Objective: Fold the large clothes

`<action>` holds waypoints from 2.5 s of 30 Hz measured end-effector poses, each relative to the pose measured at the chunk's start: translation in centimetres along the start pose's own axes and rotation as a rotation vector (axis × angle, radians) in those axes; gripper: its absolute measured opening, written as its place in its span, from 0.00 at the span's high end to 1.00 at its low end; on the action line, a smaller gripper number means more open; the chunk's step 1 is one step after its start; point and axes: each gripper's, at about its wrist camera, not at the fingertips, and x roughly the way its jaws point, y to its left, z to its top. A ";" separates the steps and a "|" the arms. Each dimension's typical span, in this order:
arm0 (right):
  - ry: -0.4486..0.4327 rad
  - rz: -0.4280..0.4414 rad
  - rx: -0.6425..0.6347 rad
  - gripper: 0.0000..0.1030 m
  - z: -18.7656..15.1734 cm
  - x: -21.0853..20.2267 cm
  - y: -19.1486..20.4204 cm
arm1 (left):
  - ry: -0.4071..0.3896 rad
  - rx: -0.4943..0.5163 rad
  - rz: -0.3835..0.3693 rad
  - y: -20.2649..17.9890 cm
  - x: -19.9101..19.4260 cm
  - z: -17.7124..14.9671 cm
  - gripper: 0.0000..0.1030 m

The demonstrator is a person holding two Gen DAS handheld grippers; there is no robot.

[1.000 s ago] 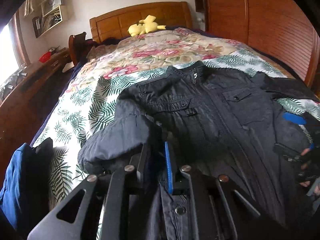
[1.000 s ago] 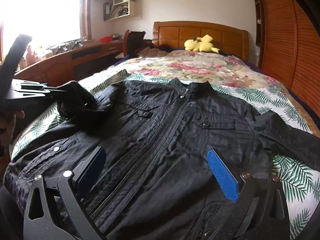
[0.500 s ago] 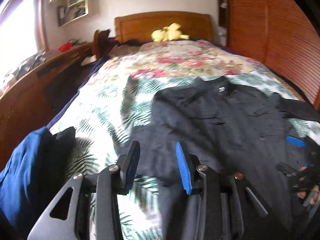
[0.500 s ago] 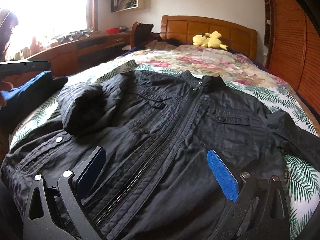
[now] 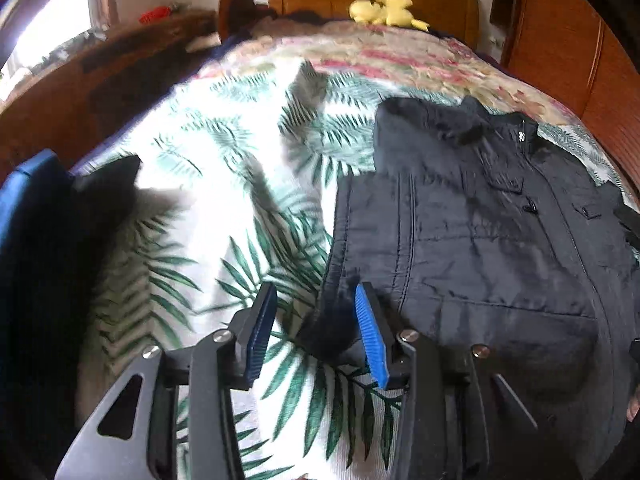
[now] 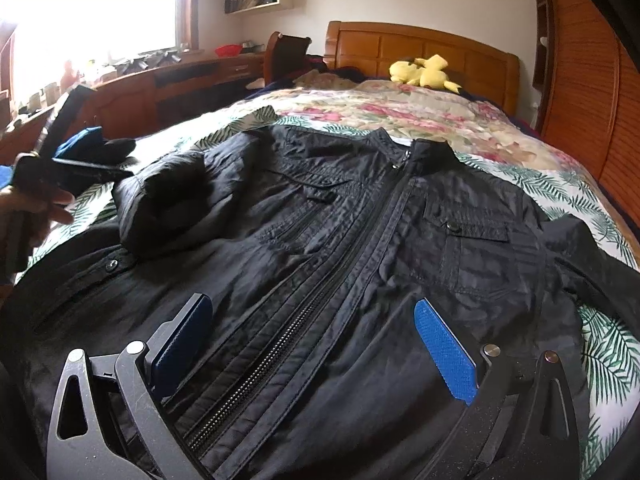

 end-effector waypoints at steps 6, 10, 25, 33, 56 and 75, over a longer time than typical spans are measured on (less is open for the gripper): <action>0.013 0.021 0.002 0.00 0.0 0.6 0.0 | 0.025 -0.014 -0.028 -0.4 0.2 -0.4 0.61; 0.013 0.025 0.002 0.00 0.0 0.6 0.0 | -0.009 -0.039 -0.071 -0.5 -1.5 -1.1 0.61; -0.002 0.016 -0.003 0.00 0.0 0.5 0.3 | 0.015 -0.033 -0.090 -1.7 -1.9 -2.3 0.61; -0.008 0.021 -0.007 0.00 -0.1 0.2 0.3 | -0.050 0.000 -0.058 -2.5 -3.3 -2.7 0.96; -0.113 -0.069 0.090 0.00 -2.4 -8.8 -7.4 | -0.359 0.348 -0.208 -24.0 -19.9 2.2 1.00; -0.080 -0.092 0.097 0.00 -4.4 -9.7 -8.9 | -0.256 0.312 -0.287 -25.1 -16.7 -5.9 1.00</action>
